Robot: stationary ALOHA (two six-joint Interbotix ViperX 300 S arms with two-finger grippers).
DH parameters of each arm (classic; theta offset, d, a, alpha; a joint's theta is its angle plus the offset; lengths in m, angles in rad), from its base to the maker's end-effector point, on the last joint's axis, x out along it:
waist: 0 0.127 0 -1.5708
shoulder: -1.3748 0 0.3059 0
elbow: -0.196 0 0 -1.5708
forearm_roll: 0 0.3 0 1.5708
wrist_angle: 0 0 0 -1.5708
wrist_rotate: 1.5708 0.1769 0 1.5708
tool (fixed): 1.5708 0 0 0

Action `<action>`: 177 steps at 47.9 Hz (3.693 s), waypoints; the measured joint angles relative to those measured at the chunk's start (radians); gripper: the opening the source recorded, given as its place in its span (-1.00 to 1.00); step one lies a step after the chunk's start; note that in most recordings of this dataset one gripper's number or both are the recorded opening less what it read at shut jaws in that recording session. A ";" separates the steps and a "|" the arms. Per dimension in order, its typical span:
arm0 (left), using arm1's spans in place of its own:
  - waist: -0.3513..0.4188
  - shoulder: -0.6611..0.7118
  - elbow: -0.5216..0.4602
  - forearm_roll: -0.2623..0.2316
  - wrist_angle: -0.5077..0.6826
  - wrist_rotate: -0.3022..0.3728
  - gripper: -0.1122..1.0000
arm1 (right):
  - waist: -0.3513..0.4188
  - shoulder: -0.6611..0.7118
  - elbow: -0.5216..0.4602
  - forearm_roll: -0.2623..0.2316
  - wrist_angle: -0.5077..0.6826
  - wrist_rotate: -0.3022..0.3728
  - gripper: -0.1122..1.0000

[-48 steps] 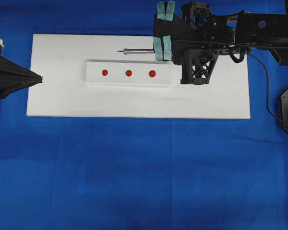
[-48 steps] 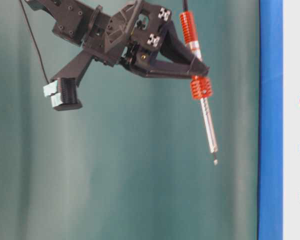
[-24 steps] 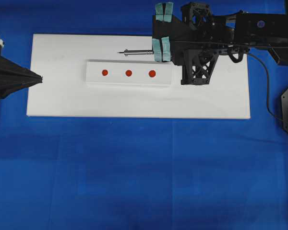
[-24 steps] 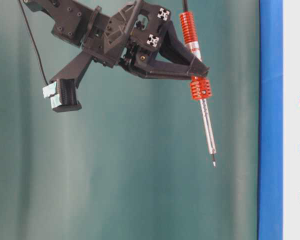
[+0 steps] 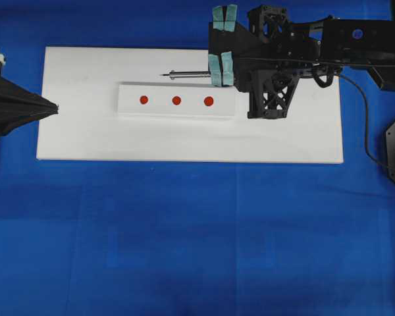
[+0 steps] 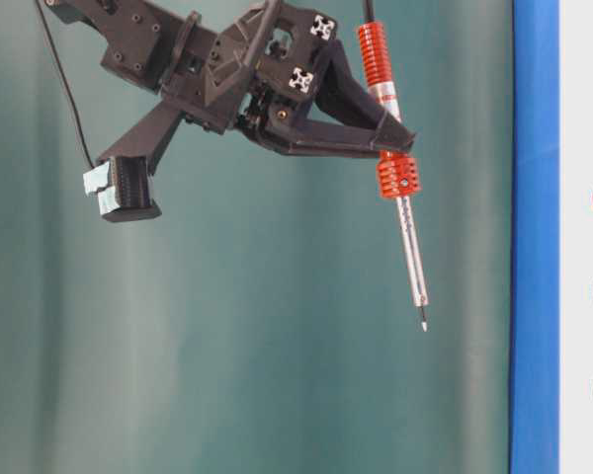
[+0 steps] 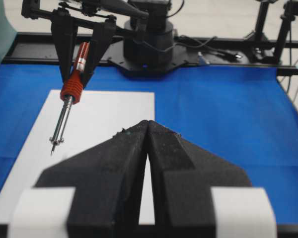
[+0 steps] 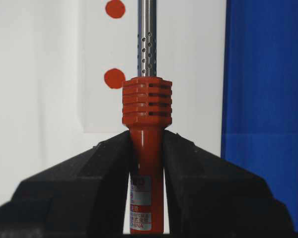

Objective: Touch the tip of the soldering iron to the mark.

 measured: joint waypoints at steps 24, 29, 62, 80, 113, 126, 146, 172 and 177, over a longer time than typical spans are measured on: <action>0.000 0.002 0.000 0.000 0.000 0.000 -0.80 | 0.000 0.029 -0.002 0.000 -0.008 0.002 -0.68; 0.000 0.000 0.000 0.000 -0.002 0.000 -0.80 | 0.000 0.051 -0.003 0.002 -0.026 0.002 -0.68; 0.000 0.000 0.000 0.000 -0.002 0.005 -0.80 | 0.000 0.307 -0.091 0.006 -0.117 0.002 -0.68; 0.000 0.000 0.000 0.000 0.002 0.008 -0.80 | 0.006 0.322 -0.091 0.012 -0.120 0.002 -0.68; 0.000 0.000 0.000 0.000 0.002 0.008 -0.80 | 0.005 0.324 -0.091 0.014 -0.117 0.002 -0.68; 0.002 0.000 0.000 0.000 0.002 0.008 -0.80 | 0.006 0.324 -0.091 0.014 -0.114 0.002 -0.68; 0.000 0.000 0.002 0.000 0.002 0.008 -0.80 | 0.006 0.322 -0.091 0.014 -0.114 0.002 -0.68; 0.000 0.000 0.000 0.000 0.003 0.008 -0.80 | 0.006 0.264 -0.129 -0.018 -0.035 0.000 -0.68; 0.002 -0.003 0.000 0.000 0.003 0.008 -0.80 | 0.006 0.222 -0.143 -0.029 0.002 0.000 -0.68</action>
